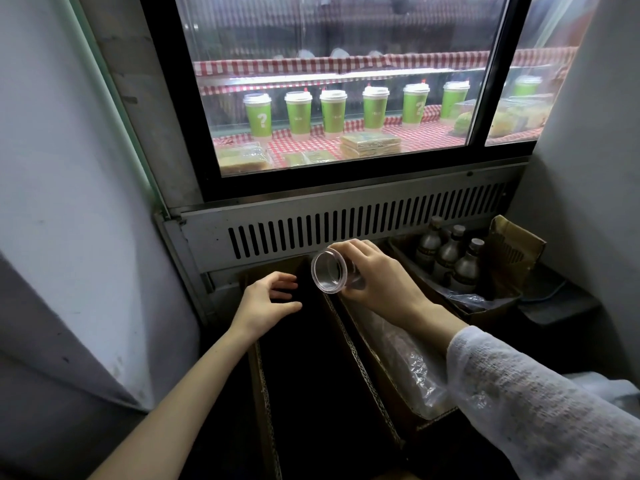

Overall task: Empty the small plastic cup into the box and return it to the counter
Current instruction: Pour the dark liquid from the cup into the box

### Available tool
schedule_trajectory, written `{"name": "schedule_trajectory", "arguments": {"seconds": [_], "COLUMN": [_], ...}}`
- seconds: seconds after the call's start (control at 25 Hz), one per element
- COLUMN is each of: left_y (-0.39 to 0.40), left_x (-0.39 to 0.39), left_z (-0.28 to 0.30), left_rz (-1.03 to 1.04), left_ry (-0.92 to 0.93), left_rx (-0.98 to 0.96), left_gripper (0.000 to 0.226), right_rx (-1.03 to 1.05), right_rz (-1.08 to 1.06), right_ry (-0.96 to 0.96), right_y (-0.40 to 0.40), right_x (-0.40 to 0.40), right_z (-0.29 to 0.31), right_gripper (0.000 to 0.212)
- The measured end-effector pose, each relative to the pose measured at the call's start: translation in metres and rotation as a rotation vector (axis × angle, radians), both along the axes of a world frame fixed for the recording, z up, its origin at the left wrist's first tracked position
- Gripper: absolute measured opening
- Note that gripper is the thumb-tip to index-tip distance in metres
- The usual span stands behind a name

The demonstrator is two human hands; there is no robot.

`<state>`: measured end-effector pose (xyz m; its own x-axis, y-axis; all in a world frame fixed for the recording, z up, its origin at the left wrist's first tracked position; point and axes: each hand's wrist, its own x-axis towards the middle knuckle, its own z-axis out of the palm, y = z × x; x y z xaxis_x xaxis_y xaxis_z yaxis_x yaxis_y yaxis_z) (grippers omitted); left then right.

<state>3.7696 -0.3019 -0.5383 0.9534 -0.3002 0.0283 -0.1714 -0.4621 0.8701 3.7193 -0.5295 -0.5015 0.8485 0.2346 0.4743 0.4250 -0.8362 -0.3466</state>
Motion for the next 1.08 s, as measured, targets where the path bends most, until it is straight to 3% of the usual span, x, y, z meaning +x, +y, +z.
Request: {"name": "schedule_trajectory", "arguments": {"seconds": [0.24,0.44,0.64,1.08], "left_y": [0.005,0.011,0.012,0.02], "left_x": [-0.003,-0.007,-0.008,-0.006], "left_z": [-0.003,0.0,-0.001,-0.002], "left_rz": [0.048,0.014,-0.005,-0.002], "left_ry": [-0.066,-0.136,-0.188,-0.176], "left_rx": [0.14,0.28,0.4,0.392], "left_gripper": [0.037,0.031,0.03,0.031], "right_rx": [-0.063,-0.257,-0.357,-0.402], "right_rz": [-0.002,0.045,0.041,-0.025], "right_ry": [-0.068,-0.168,-0.132,-0.162], "right_y": [0.003,0.007,0.009,0.017], "right_x": [-0.007,-0.013,-0.016,-0.011], "right_z": [0.01,0.014,0.008,0.007], "right_gripper": [0.061,0.057,0.059,0.058]}}
